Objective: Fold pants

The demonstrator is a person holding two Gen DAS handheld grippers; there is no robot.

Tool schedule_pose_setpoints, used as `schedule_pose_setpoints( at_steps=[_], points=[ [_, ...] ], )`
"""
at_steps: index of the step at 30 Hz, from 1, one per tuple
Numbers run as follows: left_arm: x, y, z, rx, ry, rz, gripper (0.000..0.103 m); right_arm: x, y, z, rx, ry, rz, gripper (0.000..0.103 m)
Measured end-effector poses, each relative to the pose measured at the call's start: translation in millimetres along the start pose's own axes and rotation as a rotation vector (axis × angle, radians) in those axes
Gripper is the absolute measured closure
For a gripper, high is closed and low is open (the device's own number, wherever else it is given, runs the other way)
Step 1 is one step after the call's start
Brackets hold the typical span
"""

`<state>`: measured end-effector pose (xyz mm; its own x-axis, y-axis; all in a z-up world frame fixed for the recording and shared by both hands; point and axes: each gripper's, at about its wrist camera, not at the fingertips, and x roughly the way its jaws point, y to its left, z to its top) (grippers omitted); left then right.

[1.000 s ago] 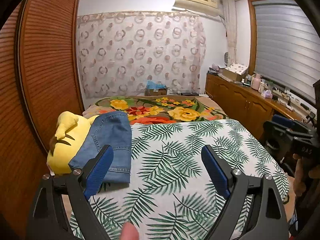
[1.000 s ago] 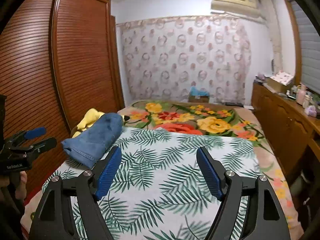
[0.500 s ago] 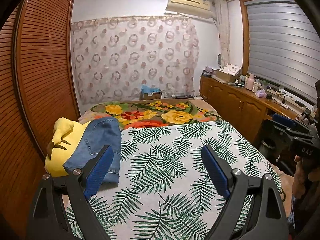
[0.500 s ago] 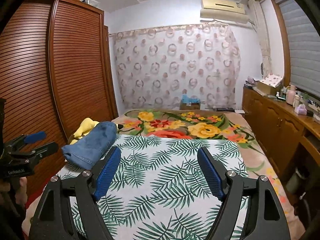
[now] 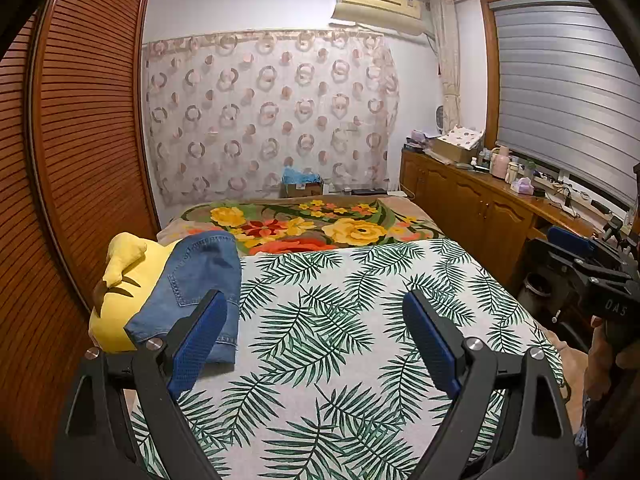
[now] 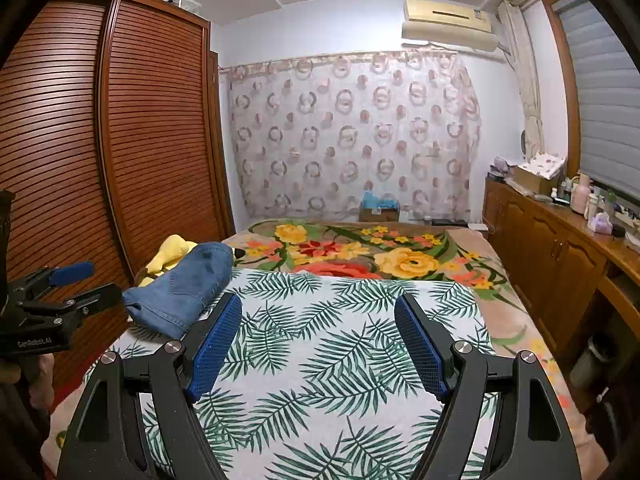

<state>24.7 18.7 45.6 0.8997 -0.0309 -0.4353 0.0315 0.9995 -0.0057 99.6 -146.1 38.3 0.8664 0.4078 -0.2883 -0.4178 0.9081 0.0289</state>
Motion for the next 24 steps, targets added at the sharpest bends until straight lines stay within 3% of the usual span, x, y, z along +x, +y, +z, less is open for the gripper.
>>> schedule_pose_setpoints(
  at_steps=[24],
  points=[
    [-0.1, 0.2, 0.2, 0.001, 0.0, 0.0, 0.013, -8.7, -7.2, 3.9, -0.001, 0.001, -0.011, 0.023]
  ],
)
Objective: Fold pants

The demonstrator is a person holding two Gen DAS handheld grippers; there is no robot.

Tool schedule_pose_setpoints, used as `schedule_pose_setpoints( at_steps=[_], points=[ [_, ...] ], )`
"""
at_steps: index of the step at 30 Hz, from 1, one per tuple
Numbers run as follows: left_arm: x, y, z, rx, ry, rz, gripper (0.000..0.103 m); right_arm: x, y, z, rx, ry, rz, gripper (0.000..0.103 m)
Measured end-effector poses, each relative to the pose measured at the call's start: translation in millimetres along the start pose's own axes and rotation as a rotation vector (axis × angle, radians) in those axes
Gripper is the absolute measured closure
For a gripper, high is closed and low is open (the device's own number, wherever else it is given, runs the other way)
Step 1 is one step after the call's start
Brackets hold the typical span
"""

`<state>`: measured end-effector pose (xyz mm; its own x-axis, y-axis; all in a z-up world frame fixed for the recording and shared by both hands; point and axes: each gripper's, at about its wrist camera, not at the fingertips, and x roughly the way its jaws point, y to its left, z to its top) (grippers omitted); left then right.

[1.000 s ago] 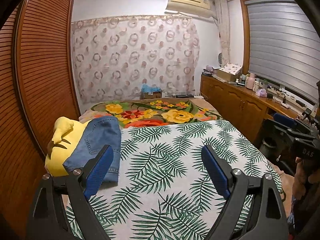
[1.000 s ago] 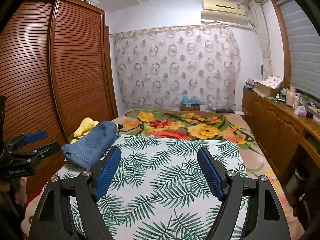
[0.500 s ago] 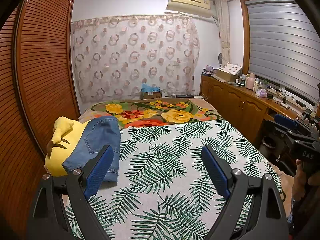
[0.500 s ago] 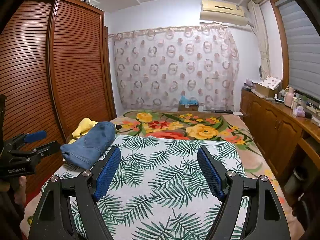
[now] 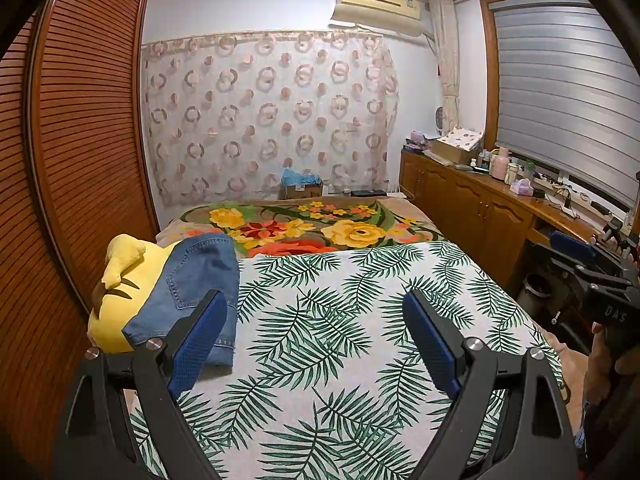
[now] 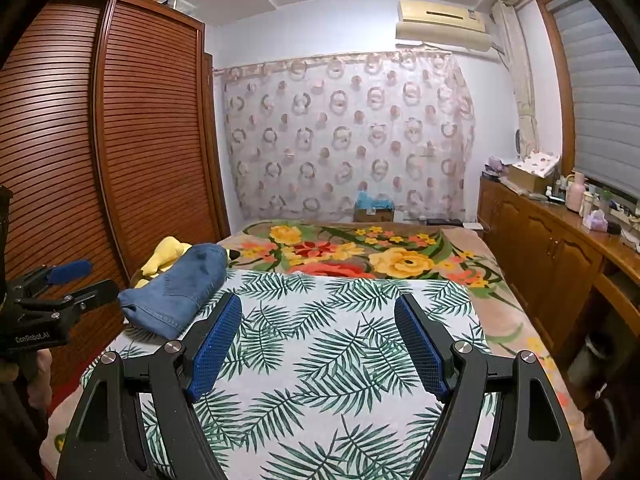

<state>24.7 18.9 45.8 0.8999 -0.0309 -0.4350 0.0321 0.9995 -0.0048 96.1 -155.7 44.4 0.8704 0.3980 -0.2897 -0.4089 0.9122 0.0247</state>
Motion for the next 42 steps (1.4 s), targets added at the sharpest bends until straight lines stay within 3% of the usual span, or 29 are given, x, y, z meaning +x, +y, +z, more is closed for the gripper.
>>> schedule_pose_setpoints(
  at_steps=[42],
  points=[
    [-0.1, 0.2, -1.0, -0.001, -0.002, -0.002, 0.013, -1.3, 2.2, 5.0, 0.001, 0.0, -0.003, 0.023]
  ],
)
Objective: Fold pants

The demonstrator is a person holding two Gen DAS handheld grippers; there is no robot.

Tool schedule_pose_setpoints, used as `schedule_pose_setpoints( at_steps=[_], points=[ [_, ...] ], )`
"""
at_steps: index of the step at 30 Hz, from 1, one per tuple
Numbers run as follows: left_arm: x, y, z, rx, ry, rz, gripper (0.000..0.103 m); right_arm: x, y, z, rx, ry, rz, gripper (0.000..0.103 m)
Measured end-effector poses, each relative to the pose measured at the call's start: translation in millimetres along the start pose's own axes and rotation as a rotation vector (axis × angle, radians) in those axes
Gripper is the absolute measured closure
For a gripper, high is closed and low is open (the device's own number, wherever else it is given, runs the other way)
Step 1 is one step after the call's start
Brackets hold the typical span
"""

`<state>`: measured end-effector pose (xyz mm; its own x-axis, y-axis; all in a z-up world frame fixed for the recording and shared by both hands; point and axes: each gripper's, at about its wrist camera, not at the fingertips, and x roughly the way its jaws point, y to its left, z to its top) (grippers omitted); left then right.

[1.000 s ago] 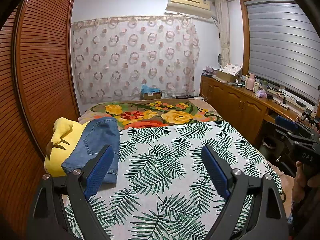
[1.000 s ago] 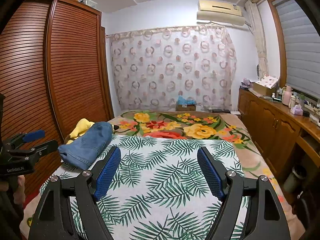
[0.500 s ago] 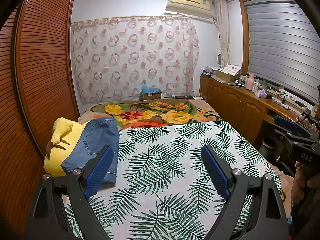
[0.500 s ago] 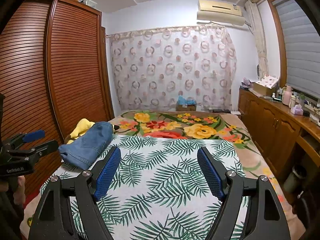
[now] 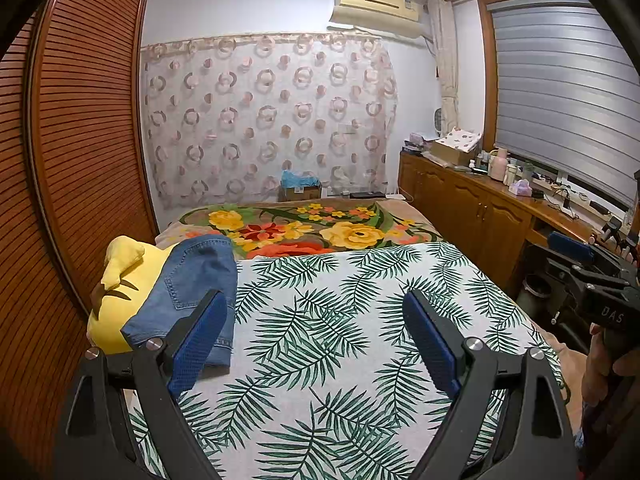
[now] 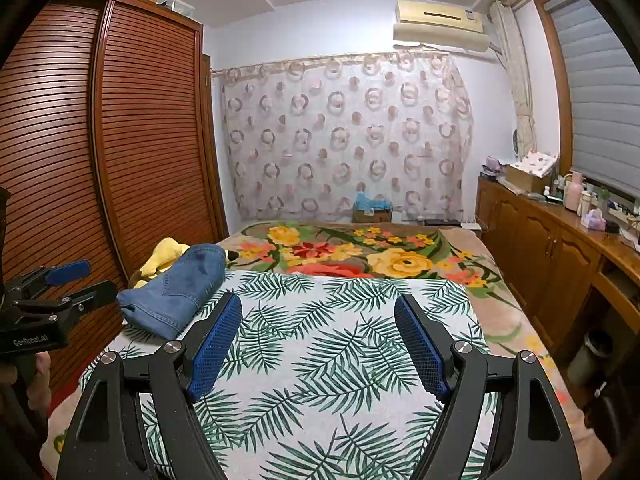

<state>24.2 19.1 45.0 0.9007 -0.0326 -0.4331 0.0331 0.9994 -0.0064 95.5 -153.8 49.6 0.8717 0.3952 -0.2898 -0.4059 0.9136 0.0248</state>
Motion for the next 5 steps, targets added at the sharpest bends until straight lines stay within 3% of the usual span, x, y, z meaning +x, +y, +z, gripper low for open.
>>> schedule_pose_setpoints(
  at_steps=[5],
  points=[
    [-0.1, -0.3, 0.0, 0.001, 0.0, -0.001, 0.013, -0.4, 0.3, -2.0, 0.0, -0.001, -0.001, 0.023]
  ],
)
